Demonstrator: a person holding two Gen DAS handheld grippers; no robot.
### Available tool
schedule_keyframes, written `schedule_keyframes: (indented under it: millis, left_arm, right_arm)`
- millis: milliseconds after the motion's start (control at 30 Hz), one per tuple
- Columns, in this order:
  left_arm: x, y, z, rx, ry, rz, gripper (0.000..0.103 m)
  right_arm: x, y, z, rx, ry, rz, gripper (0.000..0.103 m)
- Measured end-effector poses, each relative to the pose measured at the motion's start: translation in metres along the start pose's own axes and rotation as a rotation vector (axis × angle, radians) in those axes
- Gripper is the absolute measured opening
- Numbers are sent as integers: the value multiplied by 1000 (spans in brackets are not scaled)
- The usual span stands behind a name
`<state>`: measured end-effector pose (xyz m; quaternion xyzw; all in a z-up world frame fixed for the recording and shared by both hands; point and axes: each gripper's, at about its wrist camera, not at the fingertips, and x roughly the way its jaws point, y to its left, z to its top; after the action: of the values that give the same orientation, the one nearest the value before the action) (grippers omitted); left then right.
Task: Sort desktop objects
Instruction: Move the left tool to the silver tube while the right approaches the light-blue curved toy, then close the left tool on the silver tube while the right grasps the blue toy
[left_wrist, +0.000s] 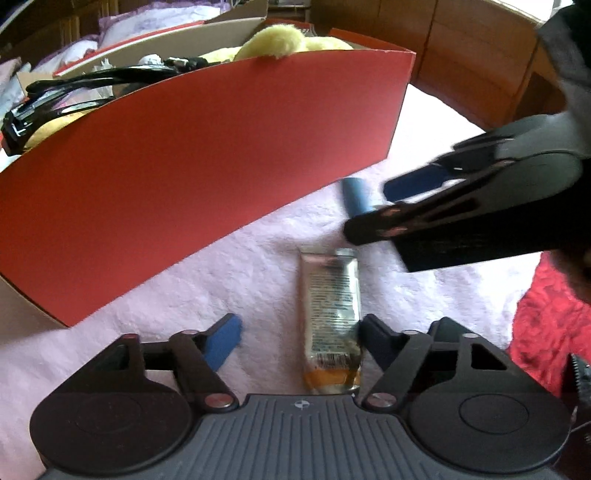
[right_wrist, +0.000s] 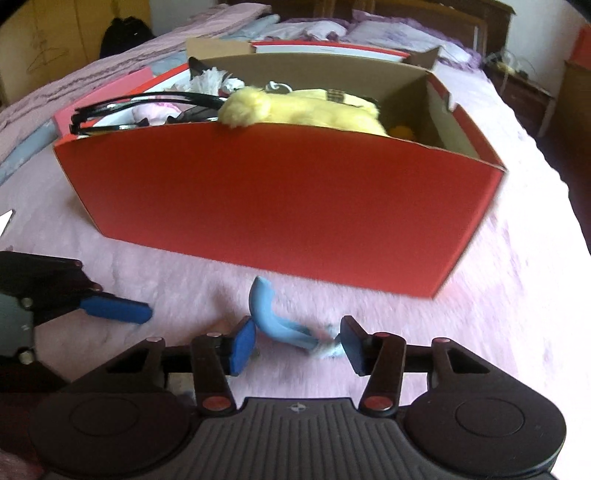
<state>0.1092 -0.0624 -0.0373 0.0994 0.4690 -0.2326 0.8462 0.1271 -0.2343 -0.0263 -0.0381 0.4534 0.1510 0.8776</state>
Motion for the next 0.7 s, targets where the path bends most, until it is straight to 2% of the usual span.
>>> schedule_keyframes:
  millis: [33, 67, 133, 300, 367, 433, 500, 567, 700]
  left_arm:
    - [-1, 1, 0, 2, 0, 7, 63]
    - [-2, 2, -1, 0, -1, 9, 60]
    - [-4, 3, -1, -3, -2, 10, 60]
    - [-5, 1, -3, 33, 2, 27, 60]
    - [-4, -2, -4, 48, 4, 32, 60]
    - [-2, -6, -3, 54, 2, 34, 60]
    - [-3, -6, -3, 51, -8, 30, 55]
    - [-7, -5, -3, 47, -19, 22, 40]
    - [-18, 3, -5, -8, -35, -3, 38]
  right_arm:
    - [-3, -1, -2, 11, 10, 9, 44]
    - [-6, -2, -4, 21, 19, 18, 31]
    - [-13, -3, -5, 57, 38, 33, 32]
    - [-15, -4, -5, 72, 21, 15, 35]
    - [-10, -4, -9, 94, 12, 3, 44]
    - [-1, -3, -5, 136, 5, 1, 47]
    - [6, -3, -3, 182, 7, 10, 47]
    - [16, -1, -1, 236, 12, 25, 47]
    - [23, -1, -2, 322, -6, 29, 52]
